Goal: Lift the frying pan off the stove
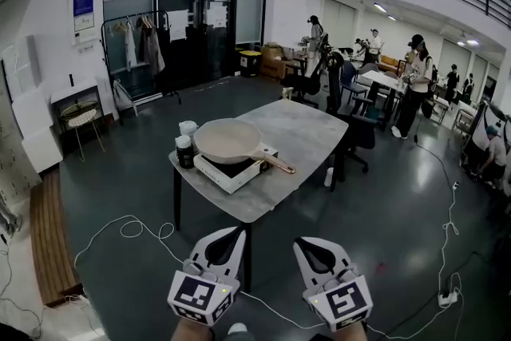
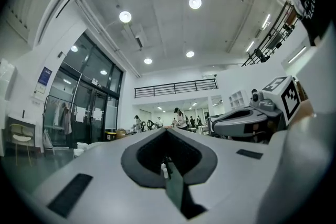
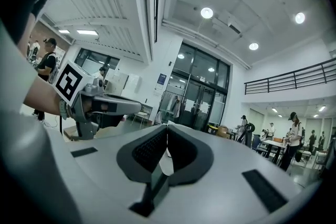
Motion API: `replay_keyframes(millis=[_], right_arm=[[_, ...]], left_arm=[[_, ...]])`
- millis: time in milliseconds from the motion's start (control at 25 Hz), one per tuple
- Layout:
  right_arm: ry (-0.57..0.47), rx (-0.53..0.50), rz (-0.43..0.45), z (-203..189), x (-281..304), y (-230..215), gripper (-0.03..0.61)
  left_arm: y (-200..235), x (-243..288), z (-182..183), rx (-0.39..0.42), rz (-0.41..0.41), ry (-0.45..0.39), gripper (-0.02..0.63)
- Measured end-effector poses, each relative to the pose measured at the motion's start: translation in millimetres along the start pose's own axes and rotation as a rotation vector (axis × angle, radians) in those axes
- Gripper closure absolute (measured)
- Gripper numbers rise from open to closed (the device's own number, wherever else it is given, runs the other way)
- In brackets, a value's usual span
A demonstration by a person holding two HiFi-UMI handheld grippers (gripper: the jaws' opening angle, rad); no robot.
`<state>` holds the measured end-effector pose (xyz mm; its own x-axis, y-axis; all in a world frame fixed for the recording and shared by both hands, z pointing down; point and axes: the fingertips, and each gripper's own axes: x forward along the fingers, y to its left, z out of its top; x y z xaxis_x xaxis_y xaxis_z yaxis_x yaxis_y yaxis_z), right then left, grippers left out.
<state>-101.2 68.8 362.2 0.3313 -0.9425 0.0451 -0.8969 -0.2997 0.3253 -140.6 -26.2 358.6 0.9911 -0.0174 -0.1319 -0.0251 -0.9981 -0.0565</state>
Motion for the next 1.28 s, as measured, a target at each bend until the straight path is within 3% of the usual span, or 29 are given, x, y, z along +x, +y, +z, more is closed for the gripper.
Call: replay_keyframes(millis=[240, 680, 1000, 1120, 1280], right_arm=[[-0.007, 0.017, -0.010, -12, 19, -30, 0.553], [0.096, 0.024, 0.025, -55, 104, -102, 0.552], [0.104, 0.027, -0.017, -69, 159, -168, 0.552], [0.112, 0.046, -0.040, -74, 174, -188, 0.552], [0.117, 0.054, -0.041, -81, 188, -205, 0.552]], left_arm=[[4, 38, -15, -0.018, -0.030, 0.005, 0.603], [39, 144, -58, -0.098, -0.063, 0.071, 0.603], [67, 218, -112, -0.385, -0.118, 0.216, 0.586], [66, 236, -134, -0.473, -0.151, 0.300, 0.449], [58, 249, -157, -0.652, -0.177, 0.379, 0.385]])
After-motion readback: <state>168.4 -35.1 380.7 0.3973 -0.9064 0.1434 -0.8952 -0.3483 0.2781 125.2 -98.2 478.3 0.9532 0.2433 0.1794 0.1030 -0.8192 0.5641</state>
